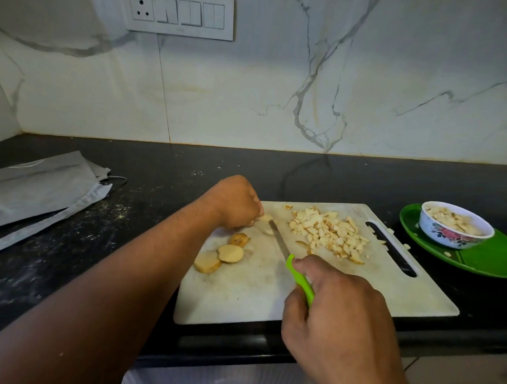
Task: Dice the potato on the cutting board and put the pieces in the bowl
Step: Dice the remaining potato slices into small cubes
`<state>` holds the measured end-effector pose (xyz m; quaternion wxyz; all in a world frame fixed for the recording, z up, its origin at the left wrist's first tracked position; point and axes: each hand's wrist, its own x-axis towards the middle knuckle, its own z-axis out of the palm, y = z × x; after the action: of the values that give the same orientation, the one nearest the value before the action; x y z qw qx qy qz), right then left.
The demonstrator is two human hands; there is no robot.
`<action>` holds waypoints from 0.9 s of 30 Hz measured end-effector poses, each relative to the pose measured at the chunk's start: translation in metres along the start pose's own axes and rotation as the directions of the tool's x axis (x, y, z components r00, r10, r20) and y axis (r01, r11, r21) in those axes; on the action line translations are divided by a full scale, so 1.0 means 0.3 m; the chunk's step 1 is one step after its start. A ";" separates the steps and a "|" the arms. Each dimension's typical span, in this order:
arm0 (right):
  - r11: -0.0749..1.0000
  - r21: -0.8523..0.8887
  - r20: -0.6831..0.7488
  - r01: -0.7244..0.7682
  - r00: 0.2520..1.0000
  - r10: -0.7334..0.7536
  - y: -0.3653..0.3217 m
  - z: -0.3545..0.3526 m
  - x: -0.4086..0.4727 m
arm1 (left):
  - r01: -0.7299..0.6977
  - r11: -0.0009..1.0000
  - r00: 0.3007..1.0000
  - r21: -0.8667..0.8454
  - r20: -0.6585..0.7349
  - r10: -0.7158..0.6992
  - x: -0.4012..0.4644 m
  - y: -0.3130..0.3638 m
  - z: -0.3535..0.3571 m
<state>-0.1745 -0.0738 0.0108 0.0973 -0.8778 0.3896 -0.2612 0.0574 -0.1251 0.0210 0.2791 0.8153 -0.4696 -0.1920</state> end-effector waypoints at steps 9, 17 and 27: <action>1.000 0.025 -0.061 -0.003 0.998 0.004 -0.039 0.100 0.096 | -0.095 0.958 0.993 -0.272 -0.096 0.072 0.001 -0.040 -0.029; 0.941 0.333 -0.131 -0.065 0.985 0.114 0.017 0.137 0.110 | -0.307 0.912 0.939 -0.272 0.072 0.338 0.007 -0.056 -0.005; 0.958 0.276 -0.082 -0.072 0.992 0.098 -0.008 0.119 0.093 | -0.305 0.897 0.952 -0.321 -0.085 0.293 0.017 -0.089 -0.039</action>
<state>-0.1383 -0.0938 -0.0080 0.2098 -0.8250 0.3916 -0.3492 0.0841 -0.1157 0.0127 0.4461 0.6784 -0.5453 -0.2086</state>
